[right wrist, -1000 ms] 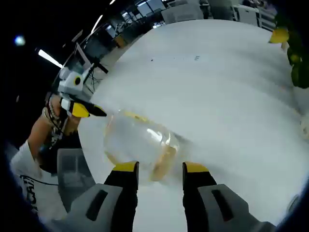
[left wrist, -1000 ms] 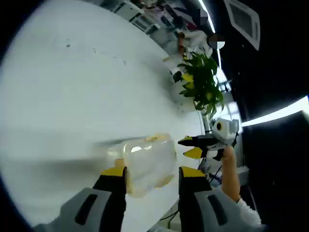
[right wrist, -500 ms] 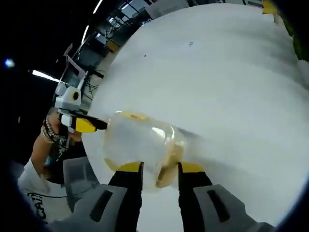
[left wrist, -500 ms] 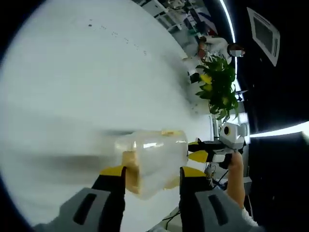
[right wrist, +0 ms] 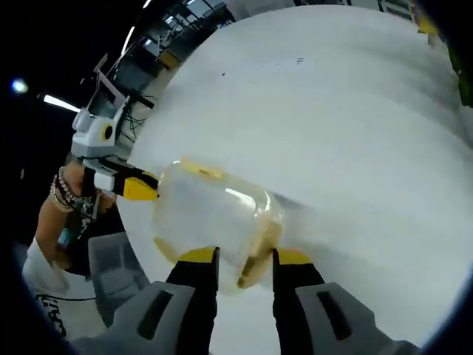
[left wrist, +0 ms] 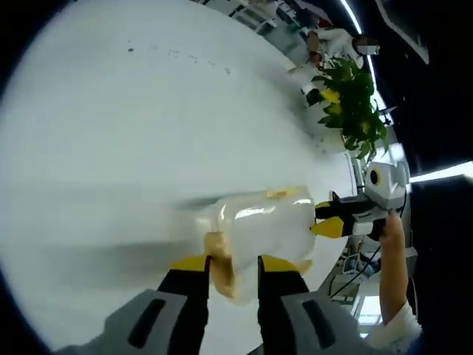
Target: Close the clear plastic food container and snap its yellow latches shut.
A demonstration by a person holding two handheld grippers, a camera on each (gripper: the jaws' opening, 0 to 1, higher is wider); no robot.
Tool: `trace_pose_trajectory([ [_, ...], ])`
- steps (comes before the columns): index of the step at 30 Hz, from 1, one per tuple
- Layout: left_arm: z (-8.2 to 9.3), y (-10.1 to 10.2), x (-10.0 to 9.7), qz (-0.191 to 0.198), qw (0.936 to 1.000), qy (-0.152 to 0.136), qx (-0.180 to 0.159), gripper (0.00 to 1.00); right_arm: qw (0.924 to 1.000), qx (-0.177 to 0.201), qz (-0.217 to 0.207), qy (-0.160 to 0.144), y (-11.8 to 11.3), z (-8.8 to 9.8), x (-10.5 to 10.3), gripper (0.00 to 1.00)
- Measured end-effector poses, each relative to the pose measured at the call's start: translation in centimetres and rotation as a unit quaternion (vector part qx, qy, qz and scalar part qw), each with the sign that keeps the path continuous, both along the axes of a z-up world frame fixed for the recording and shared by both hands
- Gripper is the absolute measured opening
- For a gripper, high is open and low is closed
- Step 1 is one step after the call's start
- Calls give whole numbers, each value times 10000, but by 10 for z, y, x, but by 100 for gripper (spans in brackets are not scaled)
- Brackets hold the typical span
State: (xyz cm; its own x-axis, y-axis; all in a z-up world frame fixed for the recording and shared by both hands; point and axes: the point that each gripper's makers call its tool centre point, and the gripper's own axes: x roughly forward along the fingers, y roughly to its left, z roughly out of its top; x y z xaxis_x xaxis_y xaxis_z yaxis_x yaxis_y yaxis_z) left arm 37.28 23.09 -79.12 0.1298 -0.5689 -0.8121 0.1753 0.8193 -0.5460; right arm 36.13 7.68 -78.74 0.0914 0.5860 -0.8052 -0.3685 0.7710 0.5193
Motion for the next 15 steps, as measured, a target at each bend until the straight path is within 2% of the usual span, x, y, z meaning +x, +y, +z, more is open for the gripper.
trace_pose_trajectory([
  [1, 1, -2, 0, 16, 10000, 19, -57, 17, 10000, -7, 1, 5, 1, 0, -1, 25],
  [9, 1, 2, -6, -217, 9997, 47, 104, 17, 10000, -22, -24, -1, 5, 0, -1, 24],
  [15, 1, 4, -7, -197, 9997, 98, 116, 16, 10000, -36, -76, 3, 7, 0, -3, 23],
])
